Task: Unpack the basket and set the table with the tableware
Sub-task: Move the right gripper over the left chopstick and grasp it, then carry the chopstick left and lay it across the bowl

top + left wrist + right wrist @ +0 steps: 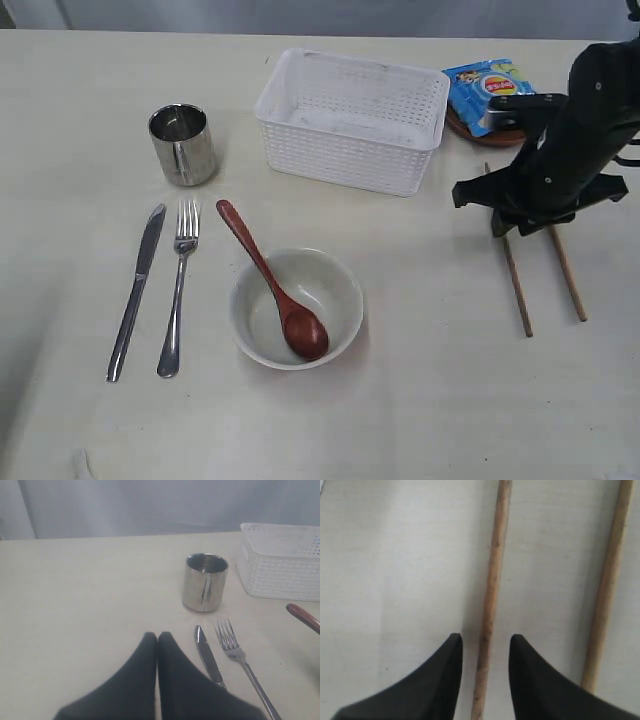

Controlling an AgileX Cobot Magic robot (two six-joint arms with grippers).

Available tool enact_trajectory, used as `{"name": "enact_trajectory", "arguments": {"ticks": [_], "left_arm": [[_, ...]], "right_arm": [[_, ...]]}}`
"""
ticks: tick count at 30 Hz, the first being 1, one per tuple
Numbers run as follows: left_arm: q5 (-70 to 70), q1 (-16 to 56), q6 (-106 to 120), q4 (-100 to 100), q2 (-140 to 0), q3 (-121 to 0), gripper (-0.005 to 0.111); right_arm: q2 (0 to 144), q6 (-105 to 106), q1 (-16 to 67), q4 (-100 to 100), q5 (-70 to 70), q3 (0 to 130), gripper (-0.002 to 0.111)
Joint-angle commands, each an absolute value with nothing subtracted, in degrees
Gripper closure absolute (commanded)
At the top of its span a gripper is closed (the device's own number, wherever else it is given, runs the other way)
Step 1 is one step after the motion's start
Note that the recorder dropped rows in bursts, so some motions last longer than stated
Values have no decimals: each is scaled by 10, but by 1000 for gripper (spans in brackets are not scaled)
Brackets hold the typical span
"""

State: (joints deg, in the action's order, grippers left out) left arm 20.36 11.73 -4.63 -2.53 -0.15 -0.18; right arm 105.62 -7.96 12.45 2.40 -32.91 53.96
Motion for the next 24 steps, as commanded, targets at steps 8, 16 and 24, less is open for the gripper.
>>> {"name": "enact_trajectory", "arguments": {"ticks": [8,16,24], "left_arm": [[197,120,-49,-30,0,0,107],[197,120,-49,-30,0,0,107],[197,120,-49,-30,0,0,107]], "right_arm": [[1106,-76,121,24,-328,539,109],[1033,-77,123,15,-394,571,109],[844,81,157,-137,-400,580,109]]}}
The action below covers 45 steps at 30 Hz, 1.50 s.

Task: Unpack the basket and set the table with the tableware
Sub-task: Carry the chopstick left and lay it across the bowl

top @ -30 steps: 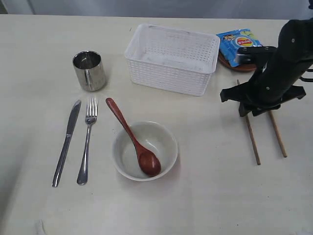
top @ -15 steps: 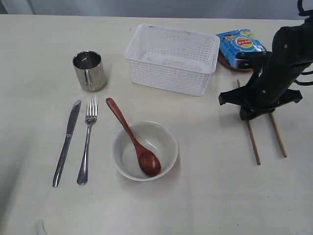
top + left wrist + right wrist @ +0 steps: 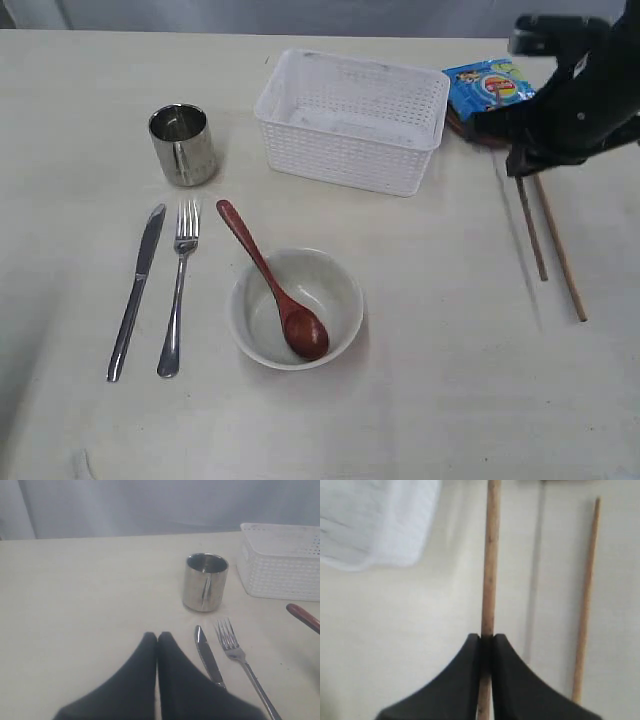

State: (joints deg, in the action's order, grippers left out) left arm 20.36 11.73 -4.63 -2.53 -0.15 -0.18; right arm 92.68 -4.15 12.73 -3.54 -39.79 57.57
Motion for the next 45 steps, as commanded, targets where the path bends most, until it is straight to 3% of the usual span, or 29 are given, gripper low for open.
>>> {"name": "enact_trajectory", "arguments": {"ticks": [1,6,16,26,45], "left_arm": [[197,120,-49,-30,0,0,107],[197,120,-49,-30,0,0,107],[197,120,-49,-30,0,0,107],[197,120,-49,-30,0,0,107],[197,120,-49,-30,0,0,107]], "right_arm": [[828,123,176,-174,-400,580,109],[814,300,315,-231,-442,604,109],[980,309,512,-27,-627,760,109],[1078,336,539,29,-667,792,109],[1114,337,536,0,-574,792,108]]}}
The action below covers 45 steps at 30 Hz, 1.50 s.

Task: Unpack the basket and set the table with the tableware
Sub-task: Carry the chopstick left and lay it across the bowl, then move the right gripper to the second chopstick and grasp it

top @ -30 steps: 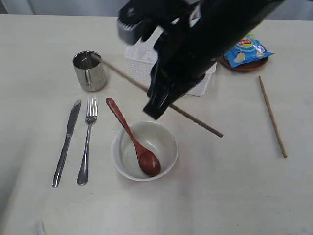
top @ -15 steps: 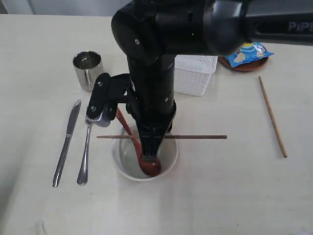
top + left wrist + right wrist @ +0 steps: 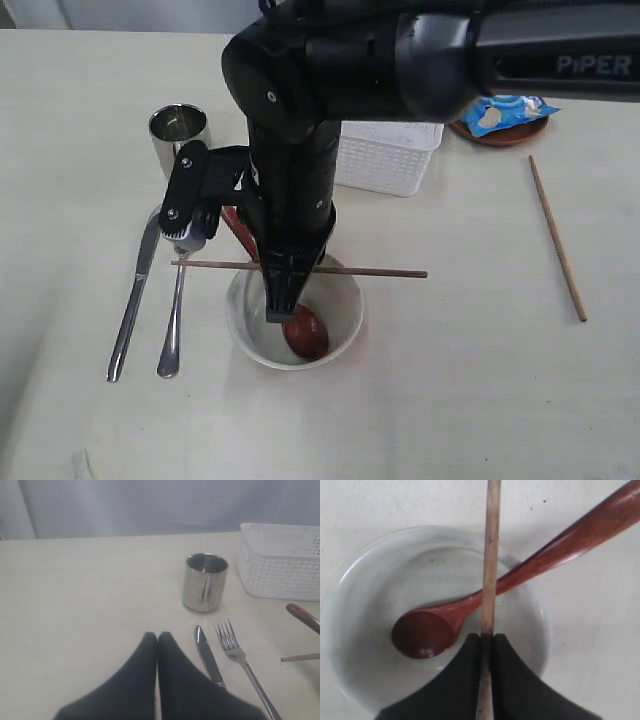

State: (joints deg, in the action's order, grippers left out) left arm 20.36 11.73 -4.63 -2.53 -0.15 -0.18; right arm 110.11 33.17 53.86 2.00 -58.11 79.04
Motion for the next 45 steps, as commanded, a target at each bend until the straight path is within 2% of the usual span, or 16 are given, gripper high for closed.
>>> {"name": "enact_trajectory", "arguments": {"ticks": [1,20,22,23,24,25,32,37,45], "left_arm": [[197,120,-49,-30,0,0,107],[197,120,-49,-30,0,0,107],[197,120,-49,-30,0,0,107],[197,120,-49,-30,0,0,107],[197,120,-49,-30,0,0,107],[197,120,-49,-30,0,0,107],[197,120,-49,-30,0,0,107],[197,120,-49,-30,0,0,107],[197,120,-49,-30,0,0,107]], "right_arm": [[1116,337,536,0,-574,792,108],[1116,344,502,-40,-592,791,108],[1116,343,502,-40,-592,791,96],[1116,343,502,-40,-592,791,82],[1116,341,502,-40,-592,791,73],[1115,337,502,-35,-594,791,69],[1025,253,480,33,-605,793,69],[953,227,406,36,-611,792,69],[929,153,189,36,-570,764,69]]}}
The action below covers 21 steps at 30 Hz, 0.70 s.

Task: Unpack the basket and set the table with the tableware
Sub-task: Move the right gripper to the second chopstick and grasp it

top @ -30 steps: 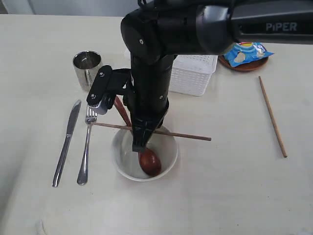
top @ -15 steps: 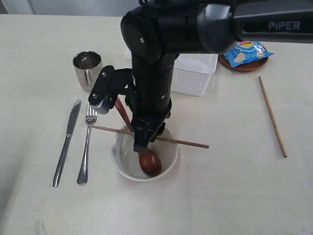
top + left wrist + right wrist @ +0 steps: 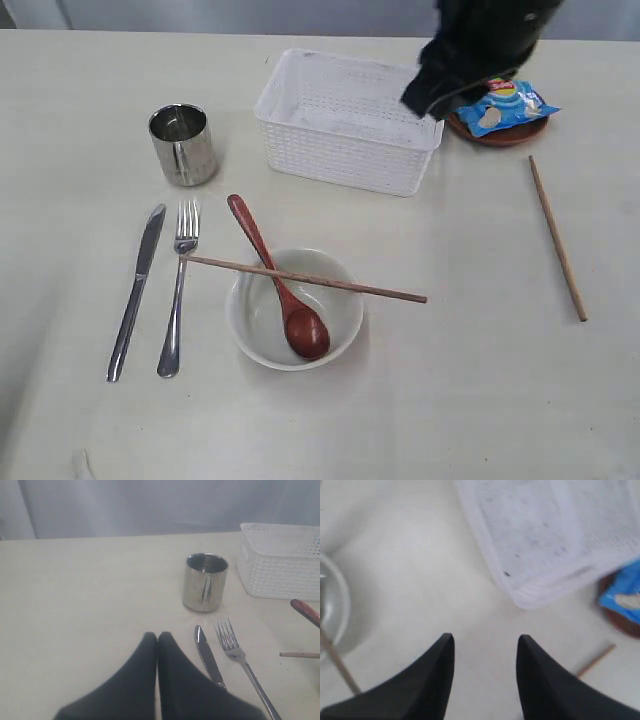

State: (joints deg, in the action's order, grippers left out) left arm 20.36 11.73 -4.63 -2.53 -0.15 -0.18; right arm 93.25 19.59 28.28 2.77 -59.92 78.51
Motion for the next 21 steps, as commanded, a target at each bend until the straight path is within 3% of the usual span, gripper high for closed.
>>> {"name": "enact_trajectory", "arguments": {"ticks": [1,8,21], "left_arm": [[197,120,-49,-30,0,0,107],[197,120,-49,-30,0,0,107],[197,120,-49,-30,0,0,107]], "right_arm": [[929,139,156,34,-550,745,69],[934,127,35,-34,-410,648,69],[1042,94,14,-34,-401,612,69]]}}
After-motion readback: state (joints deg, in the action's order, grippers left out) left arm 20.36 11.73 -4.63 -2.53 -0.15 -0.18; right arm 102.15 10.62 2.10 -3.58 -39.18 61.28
